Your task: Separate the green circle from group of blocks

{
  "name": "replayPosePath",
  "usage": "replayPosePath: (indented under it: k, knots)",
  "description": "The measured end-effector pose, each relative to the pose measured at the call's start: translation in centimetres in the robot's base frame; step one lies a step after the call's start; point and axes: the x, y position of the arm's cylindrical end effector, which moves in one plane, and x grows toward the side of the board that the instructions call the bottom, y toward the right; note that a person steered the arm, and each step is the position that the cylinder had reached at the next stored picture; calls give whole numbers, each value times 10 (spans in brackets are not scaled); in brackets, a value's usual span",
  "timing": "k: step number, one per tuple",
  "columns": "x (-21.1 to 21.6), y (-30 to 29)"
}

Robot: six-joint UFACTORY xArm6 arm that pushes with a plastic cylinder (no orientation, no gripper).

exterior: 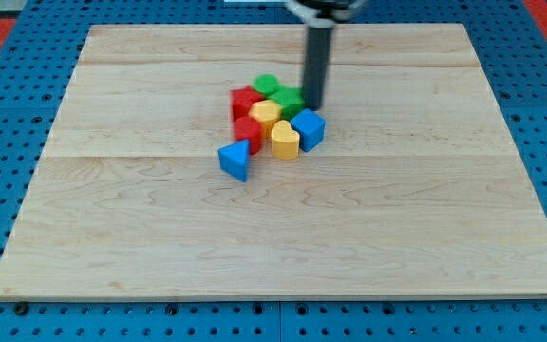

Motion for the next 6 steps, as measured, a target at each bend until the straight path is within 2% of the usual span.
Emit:
replayPosePath:
  k: [2,3,4,6]
  knots:
    - [9,-23]
    - [-21,-47]
    - [-60,-47]
    - [-46,-81]
